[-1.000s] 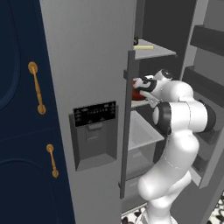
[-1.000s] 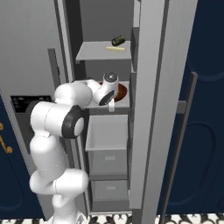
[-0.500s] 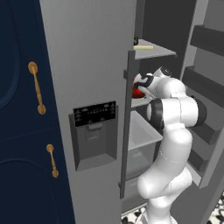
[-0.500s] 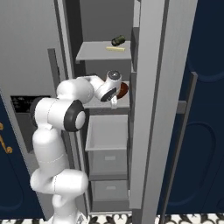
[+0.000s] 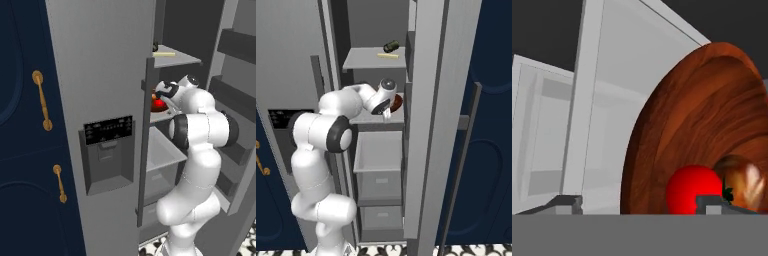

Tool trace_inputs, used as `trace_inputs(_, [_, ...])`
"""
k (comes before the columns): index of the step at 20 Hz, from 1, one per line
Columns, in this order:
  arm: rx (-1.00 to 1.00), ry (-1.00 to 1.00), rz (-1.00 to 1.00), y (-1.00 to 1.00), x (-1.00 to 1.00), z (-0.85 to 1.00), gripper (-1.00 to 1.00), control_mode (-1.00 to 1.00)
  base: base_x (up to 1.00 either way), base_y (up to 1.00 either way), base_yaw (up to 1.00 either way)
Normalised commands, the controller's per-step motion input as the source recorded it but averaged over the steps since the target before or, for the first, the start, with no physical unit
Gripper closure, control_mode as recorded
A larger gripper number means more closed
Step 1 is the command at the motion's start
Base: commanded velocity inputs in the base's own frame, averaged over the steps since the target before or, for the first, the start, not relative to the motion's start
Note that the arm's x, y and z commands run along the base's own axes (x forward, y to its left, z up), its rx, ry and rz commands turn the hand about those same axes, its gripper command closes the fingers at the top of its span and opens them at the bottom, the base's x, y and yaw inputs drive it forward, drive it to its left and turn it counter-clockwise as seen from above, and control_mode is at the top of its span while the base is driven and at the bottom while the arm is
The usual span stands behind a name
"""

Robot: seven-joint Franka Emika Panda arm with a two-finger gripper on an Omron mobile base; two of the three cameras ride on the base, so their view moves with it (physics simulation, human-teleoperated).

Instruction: Pick the chicken drumstick and tomato from their plates and place them in the bowl. Then put the bowl in the fridge.

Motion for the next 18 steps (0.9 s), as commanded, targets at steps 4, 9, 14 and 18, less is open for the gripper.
trace_inputs(4, [0.00, -0.09, 0.00, 0.00, -0.64, 0.45, -1.00, -1.00, 0.00, 0.00, 0.00])
trace_inputs(9, [0.00, -0.01, 0.00, 0.10, -0.99, 0.11, -1.00, -1.00, 0.00, 0.00, 0.00])
trace_inputs(14, [0.00, 0.00, -0.02, 0.00, -1.00, 0.32, -1.00, -1.00, 0.00, 0.00, 0.00])
trace_inputs(18, [0.00, 0.00, -0.13, 0.03, -1.00, 0.05, -1.00, -1.00, 0.00, 0.00, 0.00])
